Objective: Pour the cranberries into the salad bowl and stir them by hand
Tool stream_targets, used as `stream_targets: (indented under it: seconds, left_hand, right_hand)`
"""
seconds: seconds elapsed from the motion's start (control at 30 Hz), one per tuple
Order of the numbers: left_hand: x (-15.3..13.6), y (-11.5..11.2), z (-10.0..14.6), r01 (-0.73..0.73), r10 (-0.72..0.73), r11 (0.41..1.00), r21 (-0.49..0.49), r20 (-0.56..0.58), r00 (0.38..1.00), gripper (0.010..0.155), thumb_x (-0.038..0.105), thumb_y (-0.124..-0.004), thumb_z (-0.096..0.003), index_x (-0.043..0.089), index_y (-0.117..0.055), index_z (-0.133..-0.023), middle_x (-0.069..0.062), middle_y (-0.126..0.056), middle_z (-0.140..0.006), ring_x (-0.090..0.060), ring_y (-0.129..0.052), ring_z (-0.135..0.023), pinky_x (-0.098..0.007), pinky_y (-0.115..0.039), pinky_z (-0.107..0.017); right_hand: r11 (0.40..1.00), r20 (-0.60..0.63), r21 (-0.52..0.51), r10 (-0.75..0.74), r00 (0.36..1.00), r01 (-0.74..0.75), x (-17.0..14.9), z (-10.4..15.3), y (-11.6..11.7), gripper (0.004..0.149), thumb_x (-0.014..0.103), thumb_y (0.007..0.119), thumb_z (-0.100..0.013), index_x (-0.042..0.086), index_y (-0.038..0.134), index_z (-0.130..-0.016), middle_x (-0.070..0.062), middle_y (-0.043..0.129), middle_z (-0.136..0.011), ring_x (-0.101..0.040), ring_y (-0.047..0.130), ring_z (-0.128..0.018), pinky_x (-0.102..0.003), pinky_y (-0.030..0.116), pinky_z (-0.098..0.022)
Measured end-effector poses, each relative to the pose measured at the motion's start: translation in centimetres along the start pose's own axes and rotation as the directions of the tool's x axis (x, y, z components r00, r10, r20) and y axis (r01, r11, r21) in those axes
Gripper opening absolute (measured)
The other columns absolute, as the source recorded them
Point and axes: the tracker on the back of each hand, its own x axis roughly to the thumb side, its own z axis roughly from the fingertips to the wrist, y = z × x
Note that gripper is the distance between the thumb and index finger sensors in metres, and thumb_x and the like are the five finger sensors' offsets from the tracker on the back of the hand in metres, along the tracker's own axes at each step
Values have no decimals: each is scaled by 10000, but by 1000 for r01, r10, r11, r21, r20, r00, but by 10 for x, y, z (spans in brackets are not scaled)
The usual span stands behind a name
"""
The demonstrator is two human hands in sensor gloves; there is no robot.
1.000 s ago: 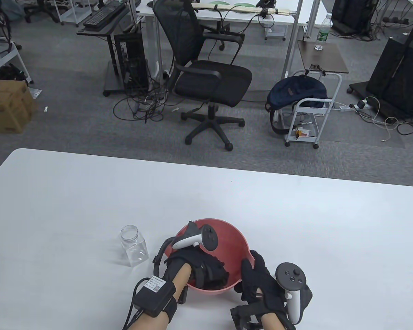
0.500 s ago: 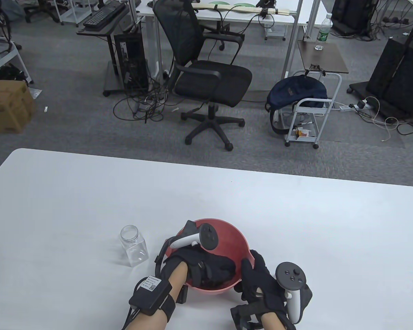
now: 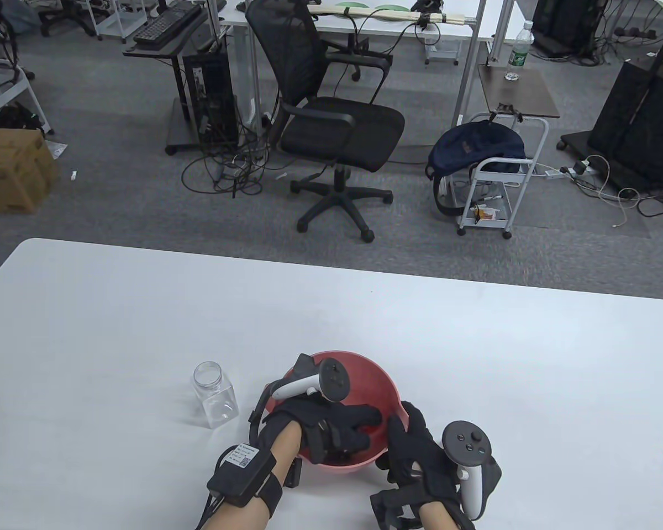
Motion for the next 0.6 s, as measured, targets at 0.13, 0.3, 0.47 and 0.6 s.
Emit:
stream_targets:
  seconds: [0.13, 0.3, 0.47, 0.6]
  left_hand:
    - [0, 0, 1, 2, -2, 1000, -1, -7, 1000, 694, 901, -647, -463, 756, -387, -1090, 392, -501, -1268, -39, -474, -1249, -404, -680, -857]
    - [0, 0, 1, -3, 3, 1000, 6, -7, 1000, 724, 899, -596, -507, 650, -356, -1144, 275, -492, -1293, -68, -469, -1247, -424, -662, -856]
    - [-1, 0, 2, -5, 5, 1000, 2, -25, 1000, 745, 877, -567, -550, 549, -345, -1180, 166, -499, -1314, -135, -490, -1237, -440, -654, -849]
    - [-2, -1, 1, 1, -1, 1000, -4, -51, 999, 757, 839, -559, -594, 450, -339, -1205, 102, -512, -1318, -214, -528, -1210, -444, -640, -840]
  right_hand:
    - [1000, -1, 1, -1, 1000, 1, 0, 0, 0, 644, 633, 659, -507, 283, 531, -1033, -134, 775, -994, -205, 1017, -399, -270, 909, -225]
    - [1000, 0, -1, -1, 1000, 1, 0, 0, 0, 643, 633, 658, -508, 285, 530, -1033, -134, 774, -995, -206, 1016, -400, -270, 910, -225]
    - [1000, 1, 0, 0, 1000, 0, 0, 0, 0, 642, 633, 658, -508, 286, 531, -1033, -133, 775, -994, -206, 1017, -399, -270, 910, -224]
    - [1000, 2, 1, 2, 1000, -2, 0, 0, 0, 643, 633, 659, -508, 285, 532, -1033, -132, 775, -995, -205, 1017, -398, -271, 909, -225]
